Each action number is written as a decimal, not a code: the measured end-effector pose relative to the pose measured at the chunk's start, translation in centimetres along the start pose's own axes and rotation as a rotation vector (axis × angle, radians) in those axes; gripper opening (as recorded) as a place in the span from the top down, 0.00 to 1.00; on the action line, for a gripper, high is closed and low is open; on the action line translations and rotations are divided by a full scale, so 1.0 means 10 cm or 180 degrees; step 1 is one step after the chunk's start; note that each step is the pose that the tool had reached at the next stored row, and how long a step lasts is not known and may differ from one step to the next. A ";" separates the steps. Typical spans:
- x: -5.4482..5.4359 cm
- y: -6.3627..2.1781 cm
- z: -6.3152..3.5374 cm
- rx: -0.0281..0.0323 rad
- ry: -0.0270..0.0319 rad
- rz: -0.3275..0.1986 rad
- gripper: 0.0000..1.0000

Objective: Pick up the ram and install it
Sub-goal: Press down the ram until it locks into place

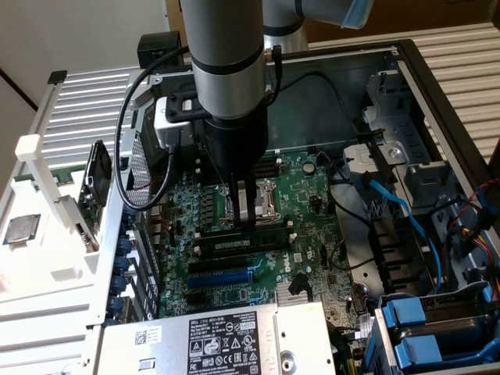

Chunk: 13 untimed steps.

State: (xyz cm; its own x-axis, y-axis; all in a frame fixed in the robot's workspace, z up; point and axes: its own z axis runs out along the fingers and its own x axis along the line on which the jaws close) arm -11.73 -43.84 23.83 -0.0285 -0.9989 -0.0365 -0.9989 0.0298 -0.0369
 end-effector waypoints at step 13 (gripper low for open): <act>-0.01 -0.009 0.022 0.0000 0.0000 0.0000 0.89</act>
State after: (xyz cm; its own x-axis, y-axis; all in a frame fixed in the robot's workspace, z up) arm -11.63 -43.77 23.61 -0.0285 -0.9989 -0.0366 -0.9989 0.0299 -0.0368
